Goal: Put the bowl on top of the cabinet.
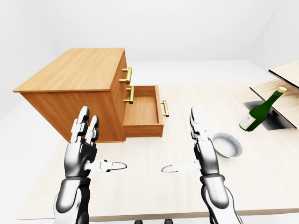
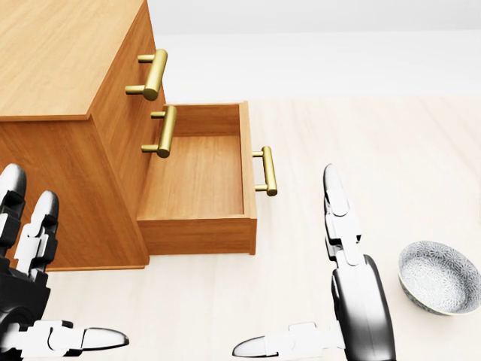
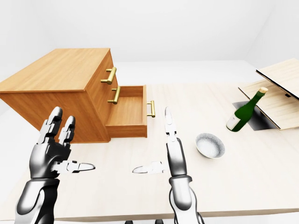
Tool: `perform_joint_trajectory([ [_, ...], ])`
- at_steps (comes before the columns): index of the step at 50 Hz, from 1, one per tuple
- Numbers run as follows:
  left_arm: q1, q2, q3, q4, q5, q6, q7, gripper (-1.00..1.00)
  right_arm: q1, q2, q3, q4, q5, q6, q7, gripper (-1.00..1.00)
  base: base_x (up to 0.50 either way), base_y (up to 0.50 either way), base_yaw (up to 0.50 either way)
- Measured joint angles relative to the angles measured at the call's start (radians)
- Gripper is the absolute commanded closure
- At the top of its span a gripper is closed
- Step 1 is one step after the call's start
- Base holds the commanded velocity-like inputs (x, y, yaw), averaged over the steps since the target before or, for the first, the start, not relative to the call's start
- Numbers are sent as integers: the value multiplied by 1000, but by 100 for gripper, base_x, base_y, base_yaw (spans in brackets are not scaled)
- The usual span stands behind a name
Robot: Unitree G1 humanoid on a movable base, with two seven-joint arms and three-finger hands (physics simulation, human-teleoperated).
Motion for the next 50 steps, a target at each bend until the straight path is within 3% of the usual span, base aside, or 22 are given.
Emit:
perform_joint_trajectory([
  [6,2,0,0,-1,-1,0,-1,-100,-2,2,-2,8,-3,0,0,-100,36,38,0],
  [36,-7,3,8,2,-7,0,0,-100,14,3,-22,-2,35,0,1,-100,0,0,0],
  [43,-10,4,11,-1,-10,0,1,-100,71,-13,-56,-103,21,0,19,-100,0,0,0],
  [50,-15,5,10,4,-9,0,4,-100,79,-31,-89,-273,-69,0,109,-100,0,0,0],
])
